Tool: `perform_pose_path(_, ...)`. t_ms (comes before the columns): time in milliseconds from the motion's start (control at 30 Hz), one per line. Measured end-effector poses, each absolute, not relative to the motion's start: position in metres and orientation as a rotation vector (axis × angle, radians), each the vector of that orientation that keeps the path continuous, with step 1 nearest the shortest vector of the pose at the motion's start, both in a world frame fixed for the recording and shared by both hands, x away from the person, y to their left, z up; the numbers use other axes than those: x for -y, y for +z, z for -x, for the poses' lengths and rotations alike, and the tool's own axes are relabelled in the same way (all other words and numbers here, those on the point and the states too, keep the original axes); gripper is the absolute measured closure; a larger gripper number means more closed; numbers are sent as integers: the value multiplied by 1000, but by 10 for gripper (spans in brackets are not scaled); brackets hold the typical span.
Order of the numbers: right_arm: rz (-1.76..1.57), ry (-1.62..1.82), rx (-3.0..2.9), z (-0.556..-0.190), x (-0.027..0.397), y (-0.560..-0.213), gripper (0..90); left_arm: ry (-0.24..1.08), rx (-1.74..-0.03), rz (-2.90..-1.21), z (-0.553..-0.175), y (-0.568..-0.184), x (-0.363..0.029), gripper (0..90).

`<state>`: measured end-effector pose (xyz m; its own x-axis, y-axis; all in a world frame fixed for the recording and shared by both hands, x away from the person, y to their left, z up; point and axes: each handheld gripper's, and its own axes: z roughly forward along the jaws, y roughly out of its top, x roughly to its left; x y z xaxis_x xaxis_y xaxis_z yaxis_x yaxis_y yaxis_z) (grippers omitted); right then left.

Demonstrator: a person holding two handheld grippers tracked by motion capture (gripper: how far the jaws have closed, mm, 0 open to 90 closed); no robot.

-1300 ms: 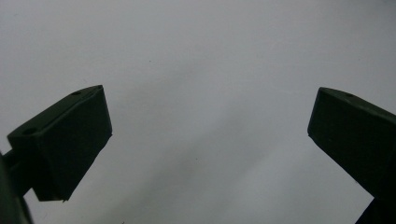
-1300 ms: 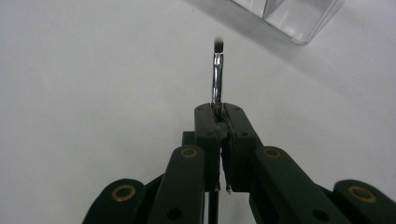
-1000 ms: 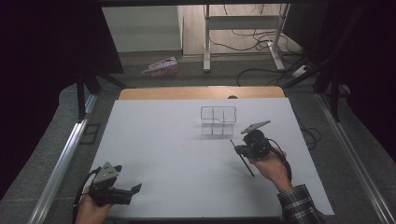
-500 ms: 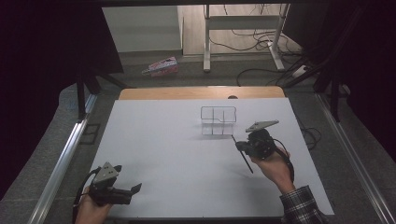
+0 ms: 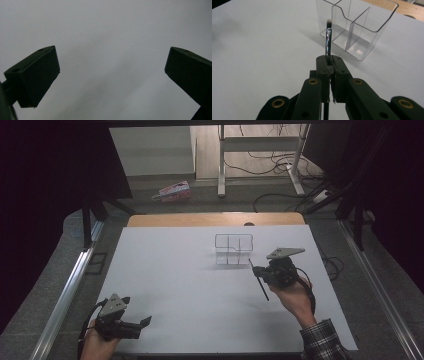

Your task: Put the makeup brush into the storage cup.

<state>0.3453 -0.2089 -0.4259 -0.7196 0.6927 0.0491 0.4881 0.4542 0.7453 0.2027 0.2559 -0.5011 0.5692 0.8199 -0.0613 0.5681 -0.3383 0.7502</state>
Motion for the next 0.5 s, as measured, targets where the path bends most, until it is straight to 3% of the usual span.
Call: perform_pose_path(500,-1004,1193,-2380,-344,205,-416,850,432,-1111,-2041,-202,-501,-256,2)
